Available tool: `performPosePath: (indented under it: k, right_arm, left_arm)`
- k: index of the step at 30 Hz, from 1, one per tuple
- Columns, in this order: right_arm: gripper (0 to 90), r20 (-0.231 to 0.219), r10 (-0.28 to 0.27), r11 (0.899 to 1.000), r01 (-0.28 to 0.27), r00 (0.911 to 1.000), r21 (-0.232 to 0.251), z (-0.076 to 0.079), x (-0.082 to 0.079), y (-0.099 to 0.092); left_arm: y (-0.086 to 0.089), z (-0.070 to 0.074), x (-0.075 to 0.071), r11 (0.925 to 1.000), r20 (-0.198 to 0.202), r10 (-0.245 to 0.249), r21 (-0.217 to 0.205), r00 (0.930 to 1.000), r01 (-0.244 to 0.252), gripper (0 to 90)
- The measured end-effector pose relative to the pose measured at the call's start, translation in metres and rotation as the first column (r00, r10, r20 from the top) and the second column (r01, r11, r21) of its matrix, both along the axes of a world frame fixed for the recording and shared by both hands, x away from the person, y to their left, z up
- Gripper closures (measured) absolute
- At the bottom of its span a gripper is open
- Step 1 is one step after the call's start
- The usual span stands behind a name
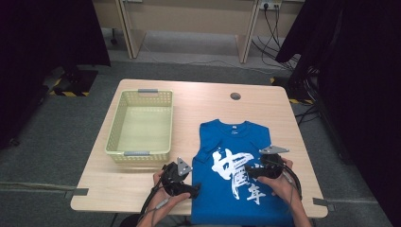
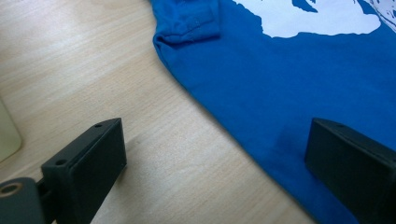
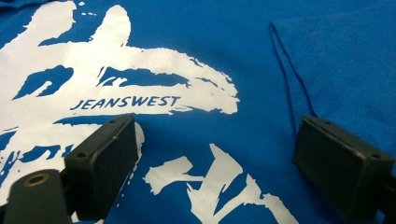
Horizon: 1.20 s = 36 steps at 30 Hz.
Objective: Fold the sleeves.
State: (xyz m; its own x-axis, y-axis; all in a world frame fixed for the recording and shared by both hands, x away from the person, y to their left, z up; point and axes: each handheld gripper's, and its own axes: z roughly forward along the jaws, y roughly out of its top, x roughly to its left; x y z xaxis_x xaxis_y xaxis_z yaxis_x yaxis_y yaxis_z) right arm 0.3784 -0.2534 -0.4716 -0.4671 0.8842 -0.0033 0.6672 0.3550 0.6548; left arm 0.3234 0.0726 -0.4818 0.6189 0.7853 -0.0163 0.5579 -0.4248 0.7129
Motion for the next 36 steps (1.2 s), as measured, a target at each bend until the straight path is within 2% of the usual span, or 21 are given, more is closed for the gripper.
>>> performPosePath:
  k: [5,12,16,19,23,26,29,31,36]
  right_arm:
    - [13.7,0.006,-0.001,1.000,0.001,1.0000,0.000,0.000,0.002,0.002]
    - [14.4,0.009,0.004,1.000,-0.004,1.0000,0.004,0.001,0.001,0.002]
    - [13.8,0.031,0.025,0.999,-0.026,0.9992,0.027,0.006,-0.009,0.004]
    - [13.4,0.025,0.034,0.998,-0.036,0.9991,0.057,0.008,-0.015,0.004]
    - [11.6,0.010,0.056,0.996,-0.056,0.9984,0.070,0.008,-0.023,0.004]
    - [10.9,0.001,0.057,0.996,-0.057,0.9984,0.073,0.006,-0.025,0.004]
    - [10.2,-0.004,0.065,0.995,-0.064,0.9979,0.070,0.004,-0.027,0.005]
    - [9.5,-0.006,0.066,0.995,-0.066,0.9978,0.070,0.003,-0.029,0.006]
    - [8.2,-0.003,0.056,0.996,-0.056,0.9984,0.068,0.003,-0.034,0.003]
  left_arm:
    - [0.005,-0.001,0.003,0.9997,0.006,0.023,-0.008,0.9997,-0.023,4.1]
    - [0.009,0.001,0.002,0.9993,0.012,0.017,-0.034,0.9998,-0.016,6.3]
    - [0.013,0.003,-0.001,0.9989,0.019,0.009,-0.046,0.9998,-0.009,6.1]
    - [0.021,0.004,-0.005,0.9986,0.025,0.013,-0.052,0.9996,-0.012,6.1]
    - [0.033,0.000,-0.008,0.9980,0.016,0.029,-0.056,0.9995,-0.028,5.7]
    - [0.039,-0.002,-0.009,0.9979,0.008,0.037,-0.053,0.9993,-0.037,5.5]
    - [0.042,-0.001,-0.011,0.9993,0.035,0.030,-0.022,0.9990,-0.029,4.4]
    - [0.044,-0.002,-0.011,0.9994,0.021,0.033,-0.006,0.9992,-0.033,4.6]
    - [0.048,-0.003,-0.011,0.9996,0.012,0.027,-0.006,0.9996,-0.027,3.0]
